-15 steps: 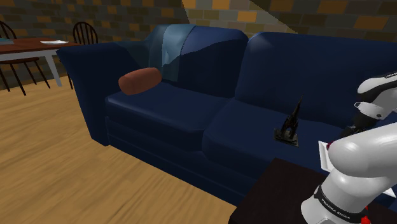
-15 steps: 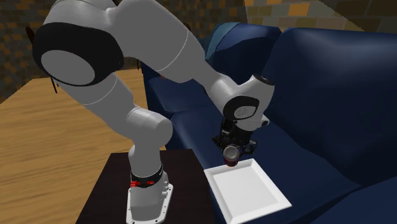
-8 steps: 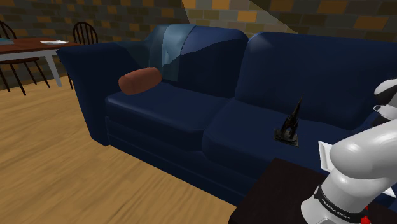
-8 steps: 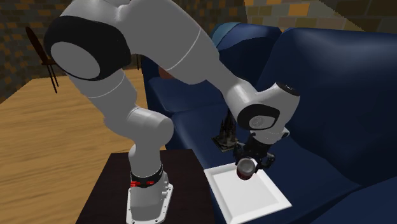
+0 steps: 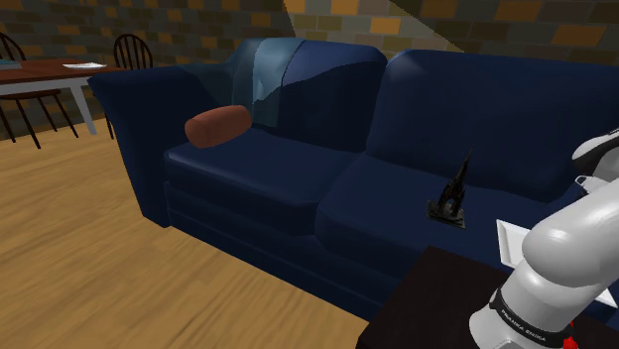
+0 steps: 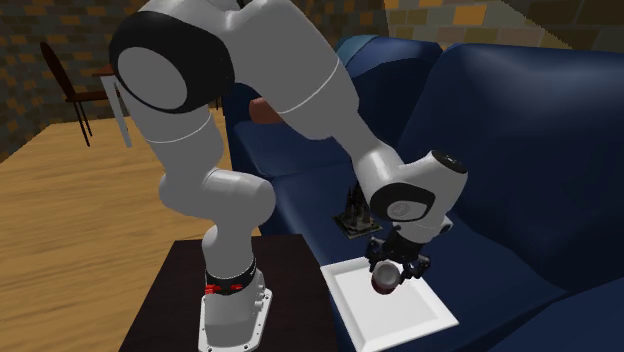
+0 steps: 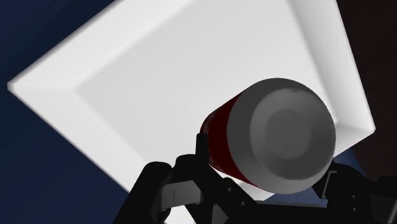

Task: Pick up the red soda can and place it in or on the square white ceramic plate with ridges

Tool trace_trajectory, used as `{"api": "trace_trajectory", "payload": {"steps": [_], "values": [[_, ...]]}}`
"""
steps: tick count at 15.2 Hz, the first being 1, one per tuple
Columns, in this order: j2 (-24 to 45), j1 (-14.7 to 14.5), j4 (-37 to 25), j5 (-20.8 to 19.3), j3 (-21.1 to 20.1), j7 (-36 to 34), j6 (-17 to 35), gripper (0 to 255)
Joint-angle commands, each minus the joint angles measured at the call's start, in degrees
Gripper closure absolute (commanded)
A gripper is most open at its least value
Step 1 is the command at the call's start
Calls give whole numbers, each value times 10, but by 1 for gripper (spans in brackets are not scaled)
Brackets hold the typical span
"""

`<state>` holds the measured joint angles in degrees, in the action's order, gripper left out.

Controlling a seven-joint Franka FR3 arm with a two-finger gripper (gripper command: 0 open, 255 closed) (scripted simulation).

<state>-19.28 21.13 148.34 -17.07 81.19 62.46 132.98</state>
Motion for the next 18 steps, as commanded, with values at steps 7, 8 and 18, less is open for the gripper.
{"api": "trace_trajectory", "payload": {"steps": [7,8,18], "values": [[25,-134,7,13,141,17,56,255],[25,-135,7,13,141,17,56,255],[25,-135,7,13,141,17,56,0]]}}
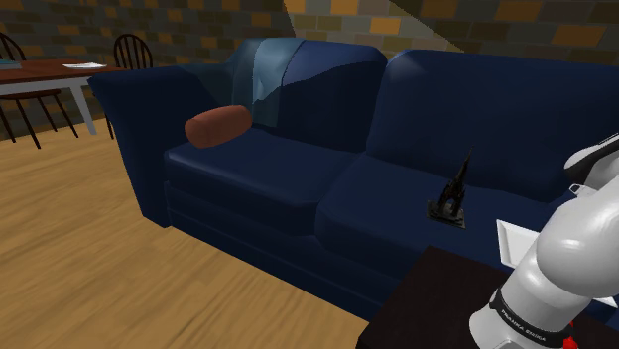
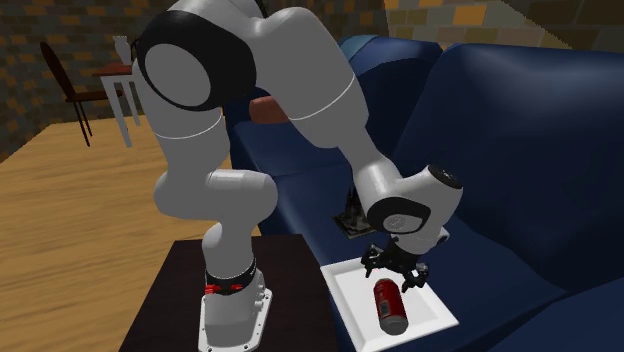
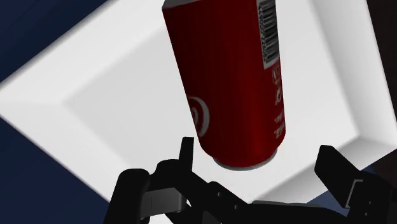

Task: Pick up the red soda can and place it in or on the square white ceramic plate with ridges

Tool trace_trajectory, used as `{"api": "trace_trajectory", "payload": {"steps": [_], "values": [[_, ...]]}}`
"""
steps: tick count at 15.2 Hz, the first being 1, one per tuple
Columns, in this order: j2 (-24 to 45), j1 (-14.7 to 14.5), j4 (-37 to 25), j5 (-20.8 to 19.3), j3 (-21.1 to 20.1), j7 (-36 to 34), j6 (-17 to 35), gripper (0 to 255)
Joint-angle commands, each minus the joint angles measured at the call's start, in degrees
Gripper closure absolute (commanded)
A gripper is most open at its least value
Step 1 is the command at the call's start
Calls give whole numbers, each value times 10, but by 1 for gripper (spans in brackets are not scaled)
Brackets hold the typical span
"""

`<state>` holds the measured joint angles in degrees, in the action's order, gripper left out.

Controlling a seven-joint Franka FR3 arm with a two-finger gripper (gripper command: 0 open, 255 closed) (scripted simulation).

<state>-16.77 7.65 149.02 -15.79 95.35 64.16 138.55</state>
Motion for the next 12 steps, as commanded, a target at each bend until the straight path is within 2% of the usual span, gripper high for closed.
{"api": "trace_trajectory", "payload": {"steps": [1,3,4,12], "values": [[2,56,-6,10,-59,7,-22,0],[-13,149,-21,8,-155,3,-68,0],[-26,172,-29,-2,-180,-6,-88,0],[-30,169,-29,-6,-178,-9,-89,0]]}}
